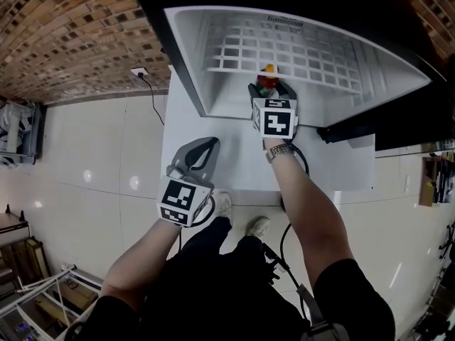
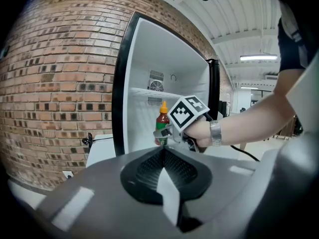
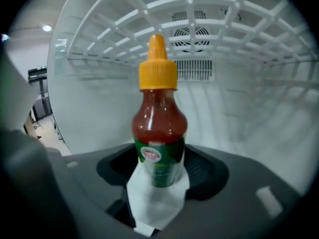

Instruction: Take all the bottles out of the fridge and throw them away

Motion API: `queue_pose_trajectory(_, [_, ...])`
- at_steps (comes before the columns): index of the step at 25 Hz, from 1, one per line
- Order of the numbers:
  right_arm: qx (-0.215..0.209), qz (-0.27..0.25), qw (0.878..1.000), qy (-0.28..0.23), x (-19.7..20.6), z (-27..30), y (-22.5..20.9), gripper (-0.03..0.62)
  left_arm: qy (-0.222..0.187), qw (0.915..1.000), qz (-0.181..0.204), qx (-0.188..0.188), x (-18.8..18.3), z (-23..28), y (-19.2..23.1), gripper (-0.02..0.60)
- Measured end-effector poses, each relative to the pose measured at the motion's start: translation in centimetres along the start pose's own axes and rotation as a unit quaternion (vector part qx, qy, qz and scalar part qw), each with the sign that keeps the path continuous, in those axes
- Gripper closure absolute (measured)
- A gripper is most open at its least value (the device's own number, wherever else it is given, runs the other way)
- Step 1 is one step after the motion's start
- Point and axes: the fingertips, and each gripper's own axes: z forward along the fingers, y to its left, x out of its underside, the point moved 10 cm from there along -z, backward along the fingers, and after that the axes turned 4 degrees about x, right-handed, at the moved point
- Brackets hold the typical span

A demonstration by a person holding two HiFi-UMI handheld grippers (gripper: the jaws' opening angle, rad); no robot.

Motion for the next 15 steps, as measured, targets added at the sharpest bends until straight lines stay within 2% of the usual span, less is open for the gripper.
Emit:
queue_pose_trajectory(1, [0.001, -0.001, 1.000, 0.000, -0.1, 0.1, 0.0, 0.316, 0.001, 1.0000, 0.000, 0.000, 0.1, 0.0, 0.2, 0.578])
queue_pose_trajectory(7, [-0.008, 0.007, 1.000, -0.008, 0.8, -2.1, -0.4, 0.321, 0.003, 1.0000, -0.007, 0.000, 0.3, 0.3, -0.6, 0.577])
queue_pose_trajectory(15, [-0.019, 0.035, 0.999, -0.019, 4.1, -10.1, -1.9, 0.321, 0.007, 0.9988, 0.006, 0.049, -0.6, 2.5, -5.5, 0.578])
